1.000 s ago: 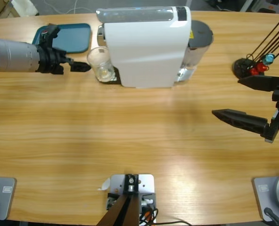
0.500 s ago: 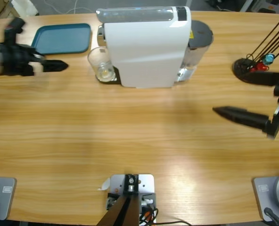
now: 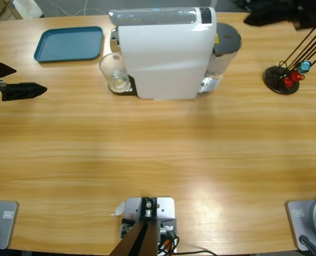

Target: Pour coffee

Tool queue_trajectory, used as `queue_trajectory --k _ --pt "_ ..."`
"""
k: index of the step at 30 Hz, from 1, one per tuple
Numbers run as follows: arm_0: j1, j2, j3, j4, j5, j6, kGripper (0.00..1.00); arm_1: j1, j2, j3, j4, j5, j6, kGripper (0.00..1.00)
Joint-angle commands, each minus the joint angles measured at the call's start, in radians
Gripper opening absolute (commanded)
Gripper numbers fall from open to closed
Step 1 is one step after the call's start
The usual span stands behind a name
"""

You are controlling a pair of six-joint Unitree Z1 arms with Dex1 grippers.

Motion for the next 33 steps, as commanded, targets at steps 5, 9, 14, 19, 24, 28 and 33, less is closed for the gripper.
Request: queue_trajectory --k 5,9,14,19,24,28,33 --pt "-0.013 0.033 0.056 -0.037 0.047 0.002 0.977 -0.066 0.254 -0.163 0.027 0.105 -0.051 0.0" --pt "-0.013 0.037 0.058 -0.039 0.047 0.002 0.977 -0.073 0.306 -0.235 0.068 0.106 -0.071 0.0" --pt "-0.013 0.044 0.057 -0.041 0.048 0.002 0.977 -0.074 0.345 -0.312 0.117 0.103 -0.081 0.0" --pt "-0.013 0.048 0.057 -0.044 0.048 0.004 0.977 -0.073 0.364 -0.343 0.138 0.105 -0.081 0.0" --pt "-0.013 0.052 0.056 -0.044 0.048 0.004 0.977 -0.045 0.369 -0.345 0.153 0.104 -0.08 0.0" --pt "-0.013 0.055 0.055 -0.044 0.048 0.004 0.977 -0.015 0.363 -0.342 0.166 0.097 -0.08 0.0" --pt "-0.013 0.059 0.054 -0.044 0.048 0.004 0.977 -0.008 0.37 -0.358 0.175 0.095 -0.08 0.0"
